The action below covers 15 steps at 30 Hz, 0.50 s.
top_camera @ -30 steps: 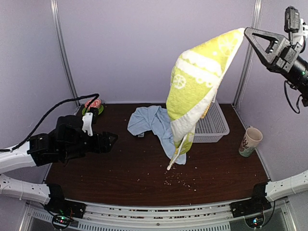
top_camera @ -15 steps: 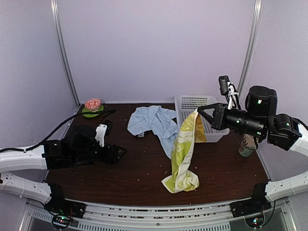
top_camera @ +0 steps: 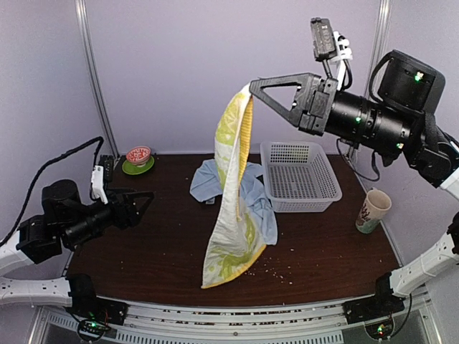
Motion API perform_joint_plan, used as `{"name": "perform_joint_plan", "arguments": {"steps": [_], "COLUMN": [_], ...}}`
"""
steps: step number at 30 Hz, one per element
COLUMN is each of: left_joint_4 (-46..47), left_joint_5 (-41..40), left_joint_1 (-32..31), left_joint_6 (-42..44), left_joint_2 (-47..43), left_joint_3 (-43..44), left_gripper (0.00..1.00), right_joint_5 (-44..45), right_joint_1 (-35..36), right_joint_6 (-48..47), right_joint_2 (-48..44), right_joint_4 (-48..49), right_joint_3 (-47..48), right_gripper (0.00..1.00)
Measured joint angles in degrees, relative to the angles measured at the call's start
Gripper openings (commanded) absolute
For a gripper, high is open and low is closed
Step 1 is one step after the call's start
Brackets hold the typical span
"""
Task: Roll the towels
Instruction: Adjust the towel at the center of the board.
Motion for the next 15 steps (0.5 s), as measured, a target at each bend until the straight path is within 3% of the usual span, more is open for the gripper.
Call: {"name": "perform_joint_plan", "arguments": {"steps": [3, 9, 15], "left_joint_4": [-0.13, 0.46, 4.85], "left_joint_5": [-0.66, 1.11, 7.61], "left_joint_1": [0.00, 0.00, 0.00], "left_joint_6": [0.17, 0.13, -0.26], "left_joint_2": [-0.81, 4.76, 12.87], "left_joint_3": [-0.28, -3.63, -7.41], "left_gripper": [0.76, 0.75, 0.75], "right_joint_5": [4.20, 13.53, 19.12], "right_joint_1": [-3.96, -15.87, -19.54], "right_joint_6": [0.24, 5.16, 9.62], "right_joint_2": [-2.91, -11.98, -14.75], "right_joint_4": [1.03, 0.87, -1.53], "right_joint_3": [-2.67, -20.33, -34.47], "right_gripper": [0.00, 0.00, 0.00]}}
